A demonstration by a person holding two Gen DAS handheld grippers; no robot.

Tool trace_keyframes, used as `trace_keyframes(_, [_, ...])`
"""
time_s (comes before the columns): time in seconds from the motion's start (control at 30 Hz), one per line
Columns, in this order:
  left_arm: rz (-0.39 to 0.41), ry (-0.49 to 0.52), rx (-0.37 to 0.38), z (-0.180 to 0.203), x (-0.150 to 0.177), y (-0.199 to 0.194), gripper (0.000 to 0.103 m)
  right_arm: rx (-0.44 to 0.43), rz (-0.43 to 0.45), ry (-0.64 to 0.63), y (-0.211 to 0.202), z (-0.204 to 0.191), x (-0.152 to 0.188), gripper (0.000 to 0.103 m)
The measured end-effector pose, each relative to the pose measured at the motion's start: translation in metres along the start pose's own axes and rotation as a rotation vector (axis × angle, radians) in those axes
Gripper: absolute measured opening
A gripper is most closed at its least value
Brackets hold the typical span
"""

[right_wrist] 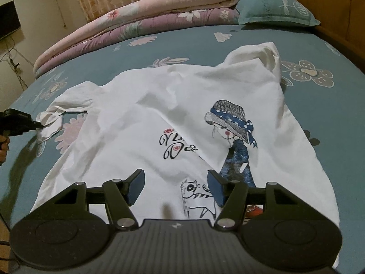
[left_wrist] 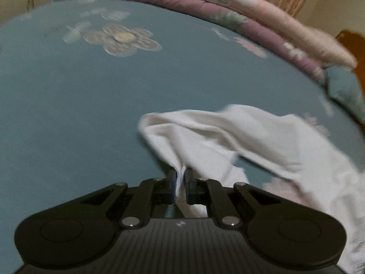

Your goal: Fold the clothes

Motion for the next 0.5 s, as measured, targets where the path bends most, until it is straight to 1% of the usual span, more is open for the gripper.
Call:
trace_keyframes(0.17, [0.03, 0.121, -0.176, -0.038, -0.018, -0.002, 0.006, 0.007, 0.007, -0.015, -0.004, -0.006, -0.003, 0.067])
trace_keyframes(0.23, [0.041, 0.132, -0.231, -0.053, -0.027, -0.002, 0.006, 0.01, 0.009, -0.021, -0.005, -0.008, -0.004, 0.067])
trace_keyframes(0.27, [0.039, 0.12, -0.239, -0.06, -0.031, -0.002, 0.006, 0.012, 0.01, -0.024, -0.006, -0.008, -0.004, 0.068])
trace_keyframes(0.3, [0.034, 0.104, -0.239, -0.065, -0.033, -0.003, 0.006, 0.013, 0.009, -0.026, -0.006, -0.009, -0.005, 0.068])
trace_keyframes(0.37, [0.005, 0.036, -0.174, -0.068, -0.034, -0.004, 0.006, 0.01, 0.004, -0.028, -0.006, -0.01, -0.004, 0.068])
trace_keyframes(0.43, [-0.013, -0.006, -0.084, -0.061, -0.032, -0.008, 0.008, 0.005, -0.004, -0.032, -0.004, -0.013, -0.003, 0.068])
trace_keyframes(0.5, [-0.033, -0.044, -0.029, -0.054, -0.029, -0.01, 0.009, -0.002, -0.013, -0.038, -0.001, -0.016, -0.002, 0.068])
Point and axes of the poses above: each gripper's, at about its wrist camera, not at the fingertips, and y roughly the way its jaws point, z to its right, x to its underside, the point moved 10 cm from there along y, roughly the way its jaws point, and after that the axes turned 4 degrees about z, right-handed, at the moved point
